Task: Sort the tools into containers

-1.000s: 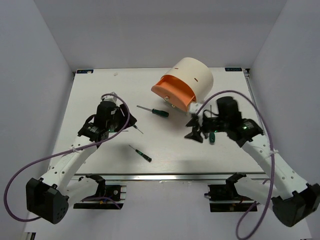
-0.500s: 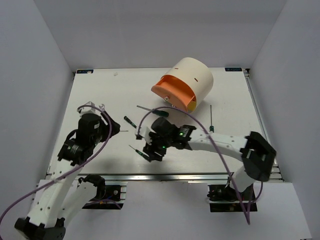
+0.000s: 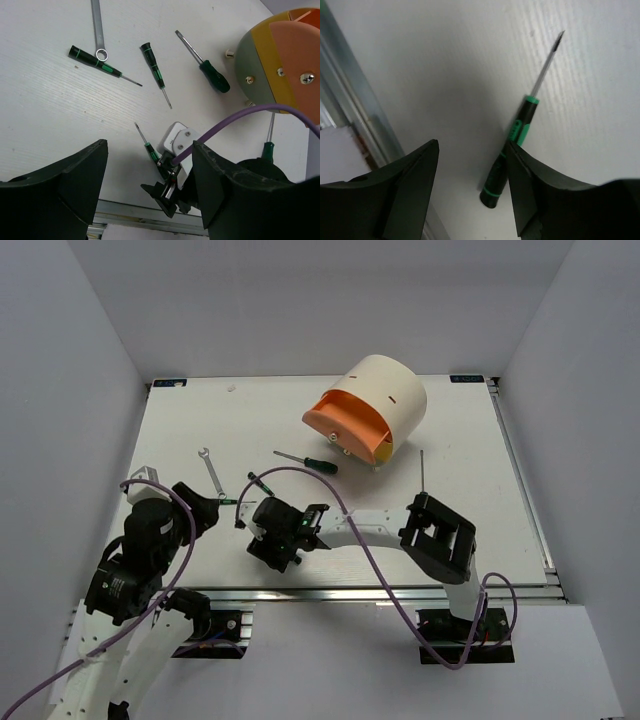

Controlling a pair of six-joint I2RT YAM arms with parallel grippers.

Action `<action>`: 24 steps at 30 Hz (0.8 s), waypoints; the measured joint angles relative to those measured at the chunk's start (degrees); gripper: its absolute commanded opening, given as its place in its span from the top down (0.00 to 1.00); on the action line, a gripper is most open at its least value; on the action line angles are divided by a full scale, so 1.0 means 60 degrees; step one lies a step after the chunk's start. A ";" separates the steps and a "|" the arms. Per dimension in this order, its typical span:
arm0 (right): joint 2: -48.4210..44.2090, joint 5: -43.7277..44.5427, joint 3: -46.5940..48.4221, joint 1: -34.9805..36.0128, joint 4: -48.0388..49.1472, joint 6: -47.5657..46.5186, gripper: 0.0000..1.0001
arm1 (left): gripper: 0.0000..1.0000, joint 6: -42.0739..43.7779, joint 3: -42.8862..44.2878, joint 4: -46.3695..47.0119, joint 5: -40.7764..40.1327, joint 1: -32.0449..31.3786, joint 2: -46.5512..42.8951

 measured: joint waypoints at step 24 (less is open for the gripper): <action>0.0262 0.0743 -0.0386 -0.0466 0.0984 -0.0186 1.00 | 0.36 0.0299 -0.0361 0.0277 0.0004 0.0000 0.0860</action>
